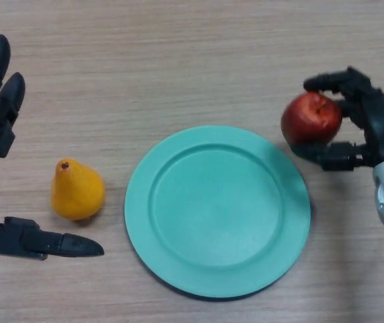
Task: Pick up the red apple and place it on the plate
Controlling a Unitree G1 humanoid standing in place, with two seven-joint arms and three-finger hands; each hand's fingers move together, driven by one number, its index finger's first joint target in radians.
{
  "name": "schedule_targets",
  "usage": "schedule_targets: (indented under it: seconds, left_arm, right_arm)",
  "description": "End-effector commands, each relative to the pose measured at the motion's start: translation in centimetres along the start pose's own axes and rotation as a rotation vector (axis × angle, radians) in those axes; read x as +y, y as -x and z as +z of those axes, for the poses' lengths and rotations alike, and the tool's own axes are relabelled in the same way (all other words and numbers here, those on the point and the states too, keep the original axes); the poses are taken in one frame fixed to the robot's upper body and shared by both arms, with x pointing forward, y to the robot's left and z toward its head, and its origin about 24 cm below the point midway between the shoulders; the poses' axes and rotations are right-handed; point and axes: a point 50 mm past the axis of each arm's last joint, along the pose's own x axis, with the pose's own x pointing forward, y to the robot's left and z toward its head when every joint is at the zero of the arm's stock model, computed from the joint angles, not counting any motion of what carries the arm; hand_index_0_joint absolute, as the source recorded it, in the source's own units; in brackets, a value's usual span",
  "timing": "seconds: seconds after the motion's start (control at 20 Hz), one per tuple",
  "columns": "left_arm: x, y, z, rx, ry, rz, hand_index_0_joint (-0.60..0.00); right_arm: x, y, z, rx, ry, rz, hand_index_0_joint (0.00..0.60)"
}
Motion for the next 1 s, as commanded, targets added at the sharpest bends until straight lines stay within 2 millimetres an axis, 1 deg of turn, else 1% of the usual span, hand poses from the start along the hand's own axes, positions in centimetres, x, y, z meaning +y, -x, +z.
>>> schedule_targets:
  seconds: [0.05,0.15,0.25,0.3,0.35,0.45,0.55,0.6,0.65,0.7,0.75,0.8,0.9,0.95,1.0]
  left_arm:
    - [0.9,0.1,3.0,-0.212,-0.065,0.029,0.000]
    - [0.7,0.0,3.0,-0.211,-0.065,0.024,0.000]
    - [0.3,0.0,3.1,-0.211,-0.061,0.005,0.000]
    - [0.2,0.0,3.1,-0.207,-0.060,-0.006,0.000]
    - [0.1,0.0,3.2,-0.204,-0.055,-0.013,0.000]
    - [0.1,-0.1,3.3,-0.205,-0.051,-0.024,0.000]
    - [0.1,0.0,3.2,-0.210,-0.047,-0.031,0.000]
    - [0.1,0.0,3.2,-0.210,-0.047,-0.031,0.000]
    - [0.0,0.0,3.1,-0.209,-0.048,-0.031,0.000]
    - [0.0,0.1,3.1,-0.208,-0.050,-0.032,0.000]
    - [0.0,0.0,3.0,-0.204,-0.054,-0.034,0.000]
    - [-0.1,-0.1,3.0,-0.201,-0.060,-0.036,0.000]
    - [0.0,-0.2,3.3,-0.208,-0.071,-0.034,0.000]
    - [0.1,-0.2,3.4,-0.210,-0.074,-0.034,0.000]
    - [0.0,-0.3,3.4,-0.210,-0.078,-0.037,0.000]
  right_arm:
    - [0.5,0.8,4.4,-0.204,-0.104,-0.002,0.600]
    - [2.7,2.6,4.8,-0.207,-0.120,0.064,0.600]
    - [4.8,4.2,4.3,-0.213,-0.099,0.114,0.600]
    - [5.5,4.7,4.0,-0.215,-0.087,0.126,0.600]
    - [6.1,5.1,3.4,-0.212,-0.082,0.134,0.600]
    - [6.6,5.6,2.6,-0.192,-0.085,0.152,0.600]
    - [7.2,6.0,2.1,-0.137,-0.077,0.195,0.600]
    - [7.2,6.0,2.0,-0.134,-0.070,0.202,0.500]
    - [7.5,6.1,2.0,-0.130,-0.049,0.226,0.350]
    - [7.8,6.2,2.0,-0.126,-0.028,0.260,0.251]
    - [8.3,6.3,2.0,-0.121,0.006,0.320,0.100]
    - [8.3,6.2,2.4,-0.124,0.026,0.354,0.003]
    - [6.7,5.6,4.5,-0.156,-0.026,0.308,0.000]
    - [5.7,5.6,6.1,-0.206,-0.061,0.296,0.000]
    - [4.8,5.8,7.1,-0.237,-0.099,0.302,0.000]
